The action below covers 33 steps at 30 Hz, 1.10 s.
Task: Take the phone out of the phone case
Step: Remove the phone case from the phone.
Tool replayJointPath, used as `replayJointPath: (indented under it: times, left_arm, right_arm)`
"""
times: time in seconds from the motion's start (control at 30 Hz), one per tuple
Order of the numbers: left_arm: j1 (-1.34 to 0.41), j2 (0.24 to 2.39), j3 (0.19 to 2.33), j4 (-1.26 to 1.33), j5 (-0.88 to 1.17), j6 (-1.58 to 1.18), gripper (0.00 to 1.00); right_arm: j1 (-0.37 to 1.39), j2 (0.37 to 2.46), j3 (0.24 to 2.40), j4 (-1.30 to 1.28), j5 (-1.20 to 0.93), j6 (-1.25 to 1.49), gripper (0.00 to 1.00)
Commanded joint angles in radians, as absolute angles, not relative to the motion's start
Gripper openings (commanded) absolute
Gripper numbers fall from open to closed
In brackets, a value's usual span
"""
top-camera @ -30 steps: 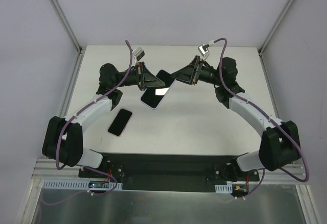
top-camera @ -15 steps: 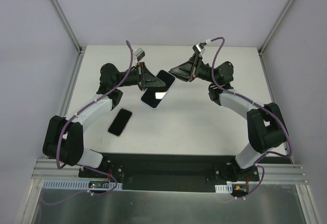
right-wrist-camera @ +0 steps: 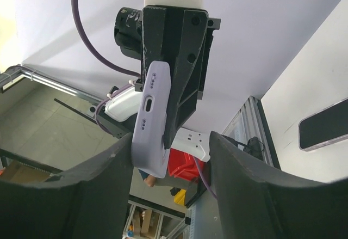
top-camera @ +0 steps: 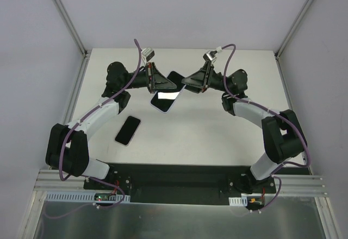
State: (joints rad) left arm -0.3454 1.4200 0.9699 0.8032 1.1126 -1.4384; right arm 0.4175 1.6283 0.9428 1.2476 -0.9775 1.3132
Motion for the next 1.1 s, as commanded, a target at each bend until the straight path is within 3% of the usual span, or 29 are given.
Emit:
replayJointPath:
  times: [0.0,0.1,0.2,0.5,0.7,0.73,1.07]
  left_arm:
    - [-0.342,1.388,1.015,0.806,1.078,-1.393,0.0]
    - [-0.342,1.382,1.014,0.798,1.072,-1.384,0.0]
    - [-0.342,1.381,1.014,0.793,1.072,-1.379,0.0]
    - [-0.339,1.379,0.994,0.799,1.081,-1.381,0.0]
    - [-0.336,1.381,0.989,0.825,1.083,-1.394,0.0]
    - [-0.336,1.382,0.989,0.828,1.083,-1.396,0.0]
    - [-0.334,1.443,0.976,1.013,1.141,-1.431,0.0]
  right_arm:
    - [0.426,1.588,0.962,1.273,-1.008,1.266,0.56]
    - [0.428,1.589,0.965,1.273,-1.003,1.269,0.5]
    - [0.426,1.582,0.963,1.295,-0.985,1.278,0.36]
    - [0.405,1.554,0.973,1.358,-0.962,1.348,0.35]
    - [0.406,1.555,0.982,1.419,-0.966,1.408,0.12]
    - [0.407,1.558,0.983,1.433,-0.969,1.422,0.03]
    - [0.514,1.525,1.094,1.534,-1.112,1.471,0.01]
